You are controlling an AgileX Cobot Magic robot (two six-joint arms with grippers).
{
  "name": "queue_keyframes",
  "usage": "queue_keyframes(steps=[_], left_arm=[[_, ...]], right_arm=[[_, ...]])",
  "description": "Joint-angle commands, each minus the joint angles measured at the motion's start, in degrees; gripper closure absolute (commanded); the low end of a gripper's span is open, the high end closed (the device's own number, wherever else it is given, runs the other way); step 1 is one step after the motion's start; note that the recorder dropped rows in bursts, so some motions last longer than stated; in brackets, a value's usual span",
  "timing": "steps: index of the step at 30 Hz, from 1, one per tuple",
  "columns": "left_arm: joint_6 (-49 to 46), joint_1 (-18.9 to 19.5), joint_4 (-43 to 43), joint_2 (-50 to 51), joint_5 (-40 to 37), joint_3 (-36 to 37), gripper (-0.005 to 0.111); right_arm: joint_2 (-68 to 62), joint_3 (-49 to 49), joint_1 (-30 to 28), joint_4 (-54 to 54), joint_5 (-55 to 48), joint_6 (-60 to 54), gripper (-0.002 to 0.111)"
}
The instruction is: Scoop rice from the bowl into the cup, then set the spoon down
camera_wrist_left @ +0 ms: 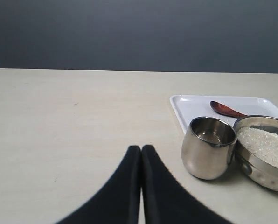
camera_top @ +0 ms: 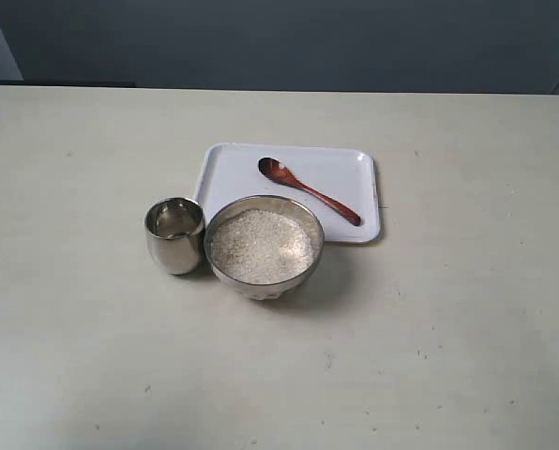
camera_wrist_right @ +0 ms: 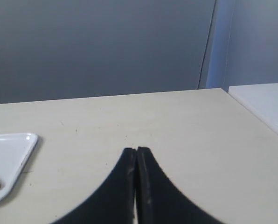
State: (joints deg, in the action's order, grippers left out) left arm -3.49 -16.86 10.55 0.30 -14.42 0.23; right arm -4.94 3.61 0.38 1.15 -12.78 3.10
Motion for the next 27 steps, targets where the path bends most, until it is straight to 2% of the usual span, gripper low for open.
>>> queue_keyframes(steps=[1, 6, 27], left_arm=[[0.4, -0.4, -0.1, -0.3, 0.9, -0.2, 0.106], [0.4, -0.4, -0.1, -0.3, 0.9, -0.2, 0.106], [0.4, -0.4, -0.1, -0.3, 0.9, -0.2, 0.106]], right_arm=[[4.1, -3.6, -0.4, -1.8, 3.4, 0.1, 0.109], [4.9, -3.6, -0.4, 1.9, 2.5, 0.0, 0.109], [4.9, -3.6, -0.4, -0.5, 1.6, 0.0, 0.109]])
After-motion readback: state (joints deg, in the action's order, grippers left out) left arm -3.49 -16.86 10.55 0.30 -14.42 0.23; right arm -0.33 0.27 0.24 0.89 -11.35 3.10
